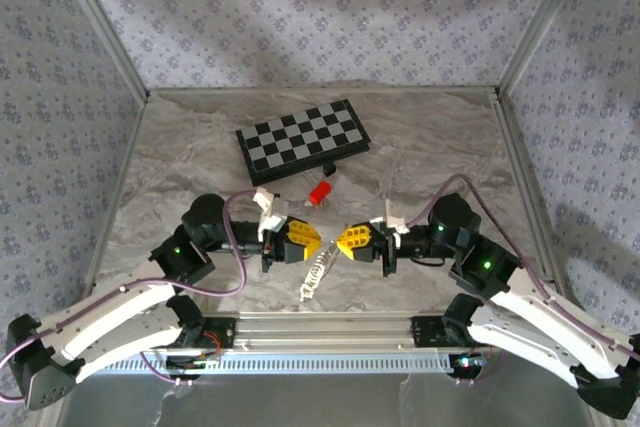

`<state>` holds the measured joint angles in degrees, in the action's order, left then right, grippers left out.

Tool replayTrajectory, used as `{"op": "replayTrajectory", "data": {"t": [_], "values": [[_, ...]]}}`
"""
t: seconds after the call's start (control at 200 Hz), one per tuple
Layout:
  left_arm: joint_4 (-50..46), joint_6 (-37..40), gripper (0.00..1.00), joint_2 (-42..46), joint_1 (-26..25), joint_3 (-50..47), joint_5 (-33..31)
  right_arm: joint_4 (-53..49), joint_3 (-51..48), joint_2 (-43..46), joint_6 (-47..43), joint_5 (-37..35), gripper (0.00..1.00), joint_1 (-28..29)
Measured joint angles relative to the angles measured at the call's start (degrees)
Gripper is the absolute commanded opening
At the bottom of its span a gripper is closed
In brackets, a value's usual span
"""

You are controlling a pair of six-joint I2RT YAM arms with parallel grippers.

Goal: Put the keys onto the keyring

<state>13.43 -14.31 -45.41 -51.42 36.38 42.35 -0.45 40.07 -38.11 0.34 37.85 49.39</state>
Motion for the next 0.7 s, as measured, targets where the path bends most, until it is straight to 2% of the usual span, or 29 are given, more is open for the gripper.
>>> {"op": "replayTrajectory", "data": {"t": [0.235,0.7], "values": [[0.2,3.5,0.17,0.0,-3.4,3.5,0.7,12.1,-5.6,1.5,6.3,0.1,0.00,0.0],[-0.2,8.8,0.11,-2.9,-5.8,5.7,-1.3,17.0,-6.9,2.0,8.9,-0.1,0.00,0.0]]}}
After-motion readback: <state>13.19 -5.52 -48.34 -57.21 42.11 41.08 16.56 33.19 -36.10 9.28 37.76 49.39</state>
